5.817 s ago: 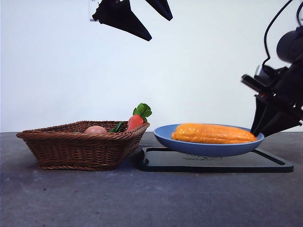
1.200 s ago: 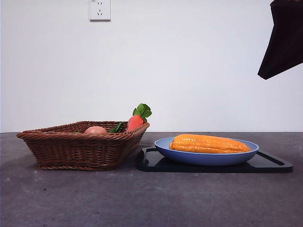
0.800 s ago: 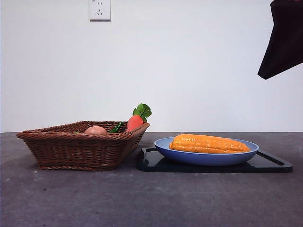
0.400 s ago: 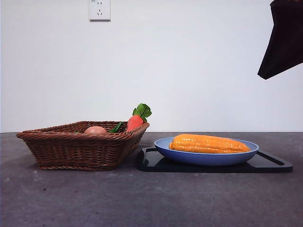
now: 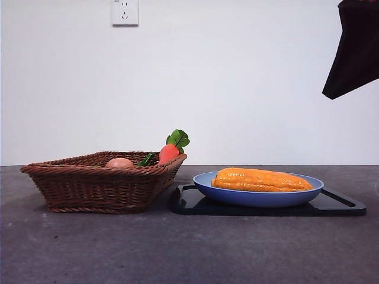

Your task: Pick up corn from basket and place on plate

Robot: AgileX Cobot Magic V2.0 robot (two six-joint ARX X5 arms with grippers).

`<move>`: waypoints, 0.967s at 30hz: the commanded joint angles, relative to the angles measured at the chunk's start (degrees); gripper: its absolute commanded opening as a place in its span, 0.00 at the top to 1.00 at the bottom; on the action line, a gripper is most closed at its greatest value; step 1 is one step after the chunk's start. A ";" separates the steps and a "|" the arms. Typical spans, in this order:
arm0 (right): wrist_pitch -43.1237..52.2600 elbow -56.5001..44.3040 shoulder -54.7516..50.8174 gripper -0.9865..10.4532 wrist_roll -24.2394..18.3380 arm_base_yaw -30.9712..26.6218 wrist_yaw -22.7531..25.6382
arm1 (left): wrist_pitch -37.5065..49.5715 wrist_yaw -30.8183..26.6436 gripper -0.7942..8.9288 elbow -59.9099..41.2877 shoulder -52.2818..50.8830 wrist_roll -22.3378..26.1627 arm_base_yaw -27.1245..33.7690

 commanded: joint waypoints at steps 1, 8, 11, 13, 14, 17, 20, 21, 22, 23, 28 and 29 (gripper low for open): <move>0.48 0.48 0.48 0.91 -0.07 0.17 -0.07 | -1.53 0.17 0.91 -1.09 -0.11 -0.31 0.15; 0.50 0.48 0.48 0.91 -1.79 -0.28 2.08 | -1.53 0.17 0.91 -1.09 -0.11 -0.31 0.15; 0.50 0.48 -0.09 0.91 -1.81 -0.46 2.47 | -1.53 0.17 0.91 -1.09 -0.11 -0.31 0.15; 0.04 0.48 -1.53 0.91 -1.86 -1.51 2.67 | -1.53 0.17 0.91 -1.09 -0.11 -0.31 0.15; 0.00 0.50 -2.80 0.91 -1.84 -2.38 2.56 | -1.53 0.17 0.91 -1.09 -0.11 -0.31 0.15; 0.98 0.48 -6.91 0.91 -4.85 -4.70 2.69 | -1.53 0.17 0.91 -1.09 -0.11 -0.31 0.15; 4.66 -0.11 -12.76 0.91 -6.73 -7.67 2.73 | -1.53 0.17 0.91 -1.09 -0.11 -0.31 0.15; 6.99 -0.72 -14.91 0.91 -6.97 -8.74 2.75 | -1.53 0.17 0.91 -1.09 -0.11 -0.31 0.15; 10.36 -1.88 -17.53 0.91 -7.08 -9.99 2.75 | -1.53 0.17 0.91 -1.09 -0.11 -0.31 0.15; 14.34 -3.54 -20.41 0.91 -7.06 -11.23 2.75 | -1.53 0.17 0.91 -1.09 -0.11 -0.31 0.15; 30.27 -14.03 -32.83 0.91 -7.13 -15.04 3.65 | -1.55 0.17 0.91 -1.09 -0.11 -0.31 0.15; 32.96 -16.72 -35.39 0.91 -7.10 -15.54 4.96 | -1.53 0.17 0.91 -1.09 -0.11 -0.31 0.15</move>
